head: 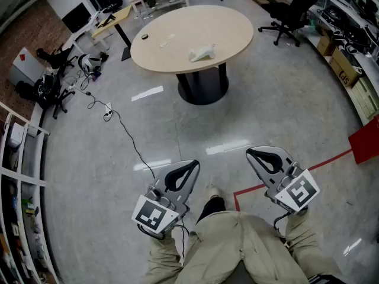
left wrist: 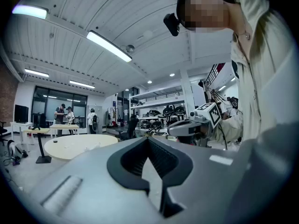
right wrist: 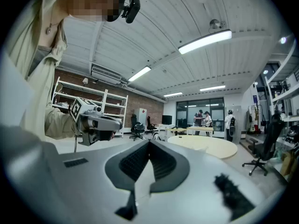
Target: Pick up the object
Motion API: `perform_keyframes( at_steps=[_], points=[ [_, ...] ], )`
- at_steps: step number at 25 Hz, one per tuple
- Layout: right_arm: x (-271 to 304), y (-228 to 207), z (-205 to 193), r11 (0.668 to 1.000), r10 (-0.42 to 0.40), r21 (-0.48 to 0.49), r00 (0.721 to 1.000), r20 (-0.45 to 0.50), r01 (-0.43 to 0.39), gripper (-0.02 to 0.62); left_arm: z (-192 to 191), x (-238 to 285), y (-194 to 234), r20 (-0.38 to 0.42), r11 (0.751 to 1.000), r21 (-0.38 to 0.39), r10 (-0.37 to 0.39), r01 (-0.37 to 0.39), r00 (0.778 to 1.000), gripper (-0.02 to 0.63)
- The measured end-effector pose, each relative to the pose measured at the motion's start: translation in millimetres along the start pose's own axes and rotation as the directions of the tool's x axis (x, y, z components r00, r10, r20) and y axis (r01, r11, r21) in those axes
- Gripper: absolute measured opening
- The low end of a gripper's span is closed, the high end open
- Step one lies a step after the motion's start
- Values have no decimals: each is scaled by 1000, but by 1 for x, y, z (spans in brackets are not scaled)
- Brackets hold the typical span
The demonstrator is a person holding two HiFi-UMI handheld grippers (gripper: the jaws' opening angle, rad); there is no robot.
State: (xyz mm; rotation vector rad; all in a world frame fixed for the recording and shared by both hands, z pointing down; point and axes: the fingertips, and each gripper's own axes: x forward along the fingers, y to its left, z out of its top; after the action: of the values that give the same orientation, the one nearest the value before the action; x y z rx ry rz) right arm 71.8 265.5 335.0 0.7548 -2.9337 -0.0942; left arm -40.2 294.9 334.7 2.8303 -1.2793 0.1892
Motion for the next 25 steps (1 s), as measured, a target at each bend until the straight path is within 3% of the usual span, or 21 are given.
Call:
perform_keyframes(
  at_steps=[7, 14, 25],
  points=[
    [41, -35, -14, 999, -33, -12, 999, -26, 33, 3, -7, 34, 51, 20, 1000, 8, -31, 31, 999, 6],
    [91, -103, -8, 997, -70, -20, 996, -58, 69, 3, -1, 99, 116, 17, 995, 12, -97, 96, 995, 6],
    [209, -179, -7, 999, -47, -5, 998, -45, 47, 3, -3, 159, 232, -15, 997, -9, -82, 82, 997, 6]
  ],
)
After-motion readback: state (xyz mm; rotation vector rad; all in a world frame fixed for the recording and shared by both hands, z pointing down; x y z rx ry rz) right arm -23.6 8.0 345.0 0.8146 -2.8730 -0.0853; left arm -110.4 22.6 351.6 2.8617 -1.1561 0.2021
